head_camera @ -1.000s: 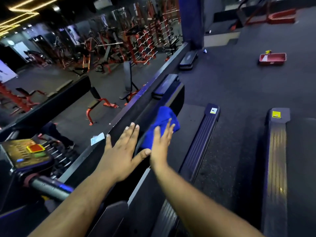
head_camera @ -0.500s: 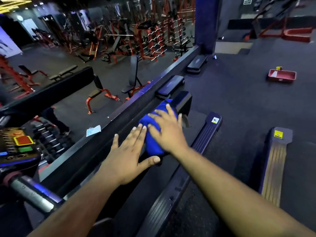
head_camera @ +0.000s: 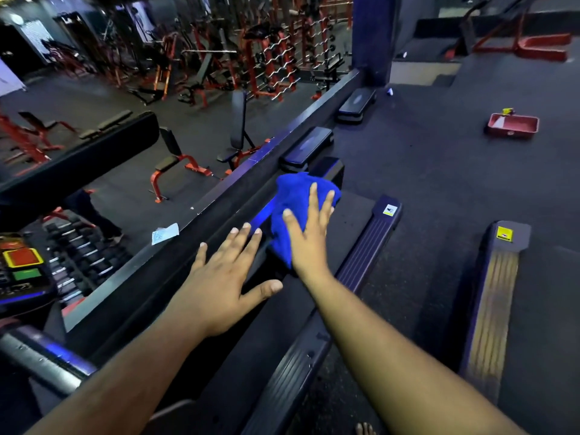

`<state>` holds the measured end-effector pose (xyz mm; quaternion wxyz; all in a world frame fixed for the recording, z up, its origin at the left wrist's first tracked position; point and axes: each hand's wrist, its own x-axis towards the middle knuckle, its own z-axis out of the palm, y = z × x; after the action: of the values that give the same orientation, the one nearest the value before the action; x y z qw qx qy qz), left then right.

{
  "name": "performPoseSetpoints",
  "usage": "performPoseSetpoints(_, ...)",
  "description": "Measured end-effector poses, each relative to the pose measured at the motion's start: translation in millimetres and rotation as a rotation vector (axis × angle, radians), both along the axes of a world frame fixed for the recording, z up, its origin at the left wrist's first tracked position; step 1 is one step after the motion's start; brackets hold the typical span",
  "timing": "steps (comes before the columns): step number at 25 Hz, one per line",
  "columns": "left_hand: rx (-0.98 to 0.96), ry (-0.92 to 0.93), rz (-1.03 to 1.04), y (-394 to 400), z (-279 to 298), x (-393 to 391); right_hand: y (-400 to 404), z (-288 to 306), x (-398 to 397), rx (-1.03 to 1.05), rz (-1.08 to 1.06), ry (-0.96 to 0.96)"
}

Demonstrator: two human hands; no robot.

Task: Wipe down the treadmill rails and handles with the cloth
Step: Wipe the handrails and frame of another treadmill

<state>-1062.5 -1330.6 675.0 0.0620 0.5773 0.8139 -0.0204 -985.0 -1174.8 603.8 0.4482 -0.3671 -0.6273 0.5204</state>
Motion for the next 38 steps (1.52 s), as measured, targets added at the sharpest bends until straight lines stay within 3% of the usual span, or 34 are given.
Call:
performPoseSetpoints(5,-0.010,0.011,0.002,1,2,5,76,0,-8,-0.228,-0.158,0.169)
performPoseSetpoints(10,-0.002,0.015,0.000,-2,1,4,-29,-26,-11,-0.372,-0.034,0.270)
performPoseSetpoints(12,-0.005,0.021,0.003,-2,1,3,7,-33,-12,-0.362,-0.041,0.281)
performPoseSetpoints(14,-0.002,0.018,0.005,-2,1,4,85,-40,-26,-0.542,-0.229,0.263)
performPoseSetpoints(16,-0.006,0.011,0.007,-3,2,5,82,-5,-25,-0.583,-0.276,0.220)
performPoseSetpoints(19,-0.007,0.025,0.012,0,3,4,13,19,-15,-0.071,-0.124,0.014)
performPoseSetpoints(22,-0.009,0.017,0.002,1,1,2,74,17,-5,0.232,-0.028,-0.237)
performPoseSetpoints(24,-0.005,0.014,0.005,1,1,2,135,35,-5,0.181,-0.009,-0.435)
performPoseSetpoints(26,-0.008,-0.001,0.005,-1,1,4,128,44,-8,0.157,-0.028,-0.518)
performPoseSetpoints(30,0.055,-0.001,0.041,-8,6,6,13,22,17,0.530,0.247,-0.478)
performPoseSetpoints(32,0.058,0.047,0.040,-11,8,7,37,23,28,0.646,0.263,-0.585)
performPoseSetpoints(34,0.019,0.096,0.063,-33,10,9,66,41,21,0.509,0.144,-0.683)
performPoseSetpoints(36,-0.029,0.111,0.123,-69,9,12,39,48,7,0.363,0.078,-0.700)
performPoseSetpoints(38,-0.034,0.115,0.185,-105,7,14,-34,43,4,0.503,0.169,-0.657)
